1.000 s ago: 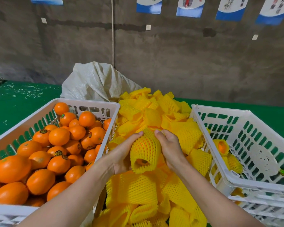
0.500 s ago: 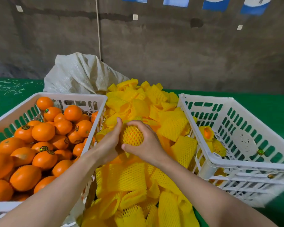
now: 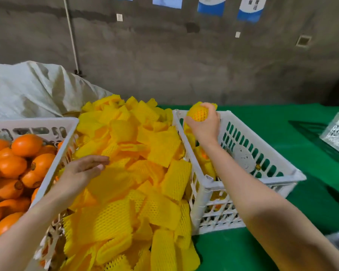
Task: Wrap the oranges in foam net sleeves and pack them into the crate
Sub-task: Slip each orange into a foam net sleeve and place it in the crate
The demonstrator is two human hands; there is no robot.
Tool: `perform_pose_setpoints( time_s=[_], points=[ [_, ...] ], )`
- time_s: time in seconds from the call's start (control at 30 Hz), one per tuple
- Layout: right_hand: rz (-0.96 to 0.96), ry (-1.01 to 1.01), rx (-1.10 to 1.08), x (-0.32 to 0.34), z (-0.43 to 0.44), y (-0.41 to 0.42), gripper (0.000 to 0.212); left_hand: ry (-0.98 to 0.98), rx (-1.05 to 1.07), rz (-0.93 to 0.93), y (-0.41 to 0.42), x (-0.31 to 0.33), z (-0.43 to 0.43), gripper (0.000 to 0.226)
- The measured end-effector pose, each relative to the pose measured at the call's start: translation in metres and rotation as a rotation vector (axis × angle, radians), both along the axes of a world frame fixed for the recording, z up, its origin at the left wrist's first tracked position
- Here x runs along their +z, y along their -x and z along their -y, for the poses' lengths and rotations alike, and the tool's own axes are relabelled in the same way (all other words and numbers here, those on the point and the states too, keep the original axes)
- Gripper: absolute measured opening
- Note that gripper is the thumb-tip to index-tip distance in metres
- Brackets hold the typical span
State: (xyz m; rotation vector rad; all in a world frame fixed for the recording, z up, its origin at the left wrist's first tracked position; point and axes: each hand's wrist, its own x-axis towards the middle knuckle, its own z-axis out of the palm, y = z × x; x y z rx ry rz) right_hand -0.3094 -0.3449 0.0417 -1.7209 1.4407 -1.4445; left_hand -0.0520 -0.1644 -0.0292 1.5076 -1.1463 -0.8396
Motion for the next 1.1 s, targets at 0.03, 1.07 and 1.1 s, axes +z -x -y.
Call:
perform_pose_setpoints(
  time_s=[0.03, 1.07, 1.1],
  points=[
    [-0.133, -0.111, -0.031, -0.003, 0.015, 0.015, 0.044, -0.012, -0.007, 0.021, 0.001, 0.000, 0.000, 0.022],
    [-0.419, 0.593, 0.401, -0.035, -0.049, -0.047, 0.041, 0.166, 0.185, -0.062, -0.003, 0.020, -0.021, 0.010],
    [-0.410, 0.629, 0.444, -0.034, -0.055, -0.056, 0.041, 0.182, 0.190, -0.051, -0.010, 0.021, -0.026, 0.010]
  ],
)
